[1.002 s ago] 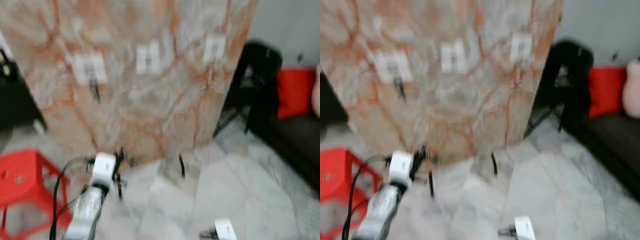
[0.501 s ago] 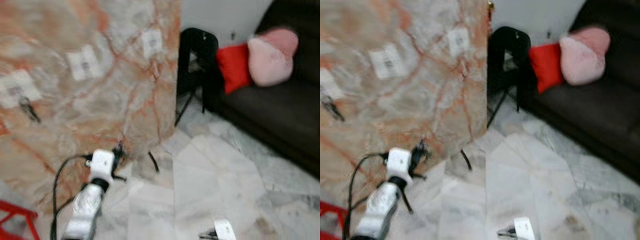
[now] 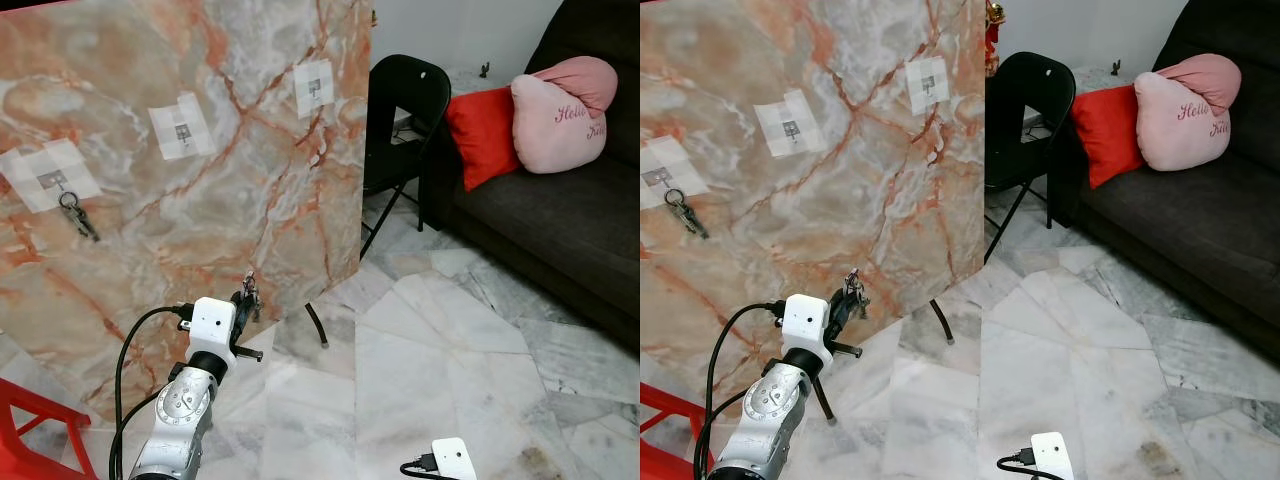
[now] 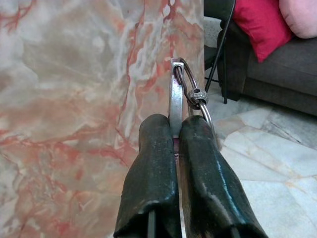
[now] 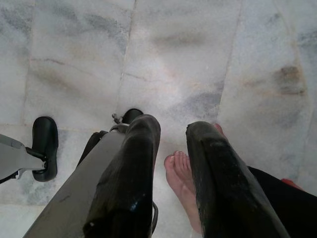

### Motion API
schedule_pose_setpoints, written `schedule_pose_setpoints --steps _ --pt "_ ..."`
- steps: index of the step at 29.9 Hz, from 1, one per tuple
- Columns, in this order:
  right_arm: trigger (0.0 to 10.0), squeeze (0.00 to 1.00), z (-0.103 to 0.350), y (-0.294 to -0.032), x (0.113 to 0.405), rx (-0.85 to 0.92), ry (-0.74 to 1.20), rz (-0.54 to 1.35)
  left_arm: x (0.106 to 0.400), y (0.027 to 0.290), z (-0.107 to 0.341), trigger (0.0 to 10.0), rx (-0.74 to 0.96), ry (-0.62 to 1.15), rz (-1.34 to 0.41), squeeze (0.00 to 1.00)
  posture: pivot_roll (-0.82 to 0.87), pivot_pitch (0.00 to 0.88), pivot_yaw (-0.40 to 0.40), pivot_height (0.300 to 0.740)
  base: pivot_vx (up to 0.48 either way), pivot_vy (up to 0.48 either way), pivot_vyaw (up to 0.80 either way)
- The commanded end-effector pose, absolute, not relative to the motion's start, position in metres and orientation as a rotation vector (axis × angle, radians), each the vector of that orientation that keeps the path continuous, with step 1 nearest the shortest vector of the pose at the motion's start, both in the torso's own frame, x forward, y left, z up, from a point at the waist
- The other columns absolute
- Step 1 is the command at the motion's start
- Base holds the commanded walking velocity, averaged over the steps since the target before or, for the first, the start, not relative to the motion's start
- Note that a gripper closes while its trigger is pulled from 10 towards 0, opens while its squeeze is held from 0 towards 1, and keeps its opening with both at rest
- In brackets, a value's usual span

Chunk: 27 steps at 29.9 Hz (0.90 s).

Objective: Hang keys on a hook

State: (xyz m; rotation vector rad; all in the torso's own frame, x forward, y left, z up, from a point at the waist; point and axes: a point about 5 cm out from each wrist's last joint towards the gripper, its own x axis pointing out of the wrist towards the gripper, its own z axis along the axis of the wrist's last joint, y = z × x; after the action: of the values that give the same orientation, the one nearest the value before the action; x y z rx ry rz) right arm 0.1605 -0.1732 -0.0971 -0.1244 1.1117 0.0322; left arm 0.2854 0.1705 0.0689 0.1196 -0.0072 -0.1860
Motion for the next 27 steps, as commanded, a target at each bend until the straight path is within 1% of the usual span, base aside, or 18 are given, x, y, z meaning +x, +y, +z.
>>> schedule_pose_setpoints --steps 1,15,27 --pt "10.0 0.0 -0.097 -0.173 0.161 -0.117 1.105 0.03 0.284 0.173 0.07 10.0 0.104 -0.003 -0.172 0.0 0.01 0.0 0.001 0.74 0.0 0.465 0.0" --pt "10.0 0.0 -0.097 -0.174 0.16 -0.124 1.108 0.035 0.286 0.17 0.073 10.0 0.108 -0.011 -0.185 0.0 0.01 0.0 -0.001 0.74 0.0 0.466 0.0" --pt "10.0 0.0 -0.097 -0.174 0.161 -0.129 1.108 0.04 0.286 0.159 0.074 10.0 0.098 -0.013 -0.261 0.0 0.01 0.0 0.0 0.74 0.0 0.0 0.0"
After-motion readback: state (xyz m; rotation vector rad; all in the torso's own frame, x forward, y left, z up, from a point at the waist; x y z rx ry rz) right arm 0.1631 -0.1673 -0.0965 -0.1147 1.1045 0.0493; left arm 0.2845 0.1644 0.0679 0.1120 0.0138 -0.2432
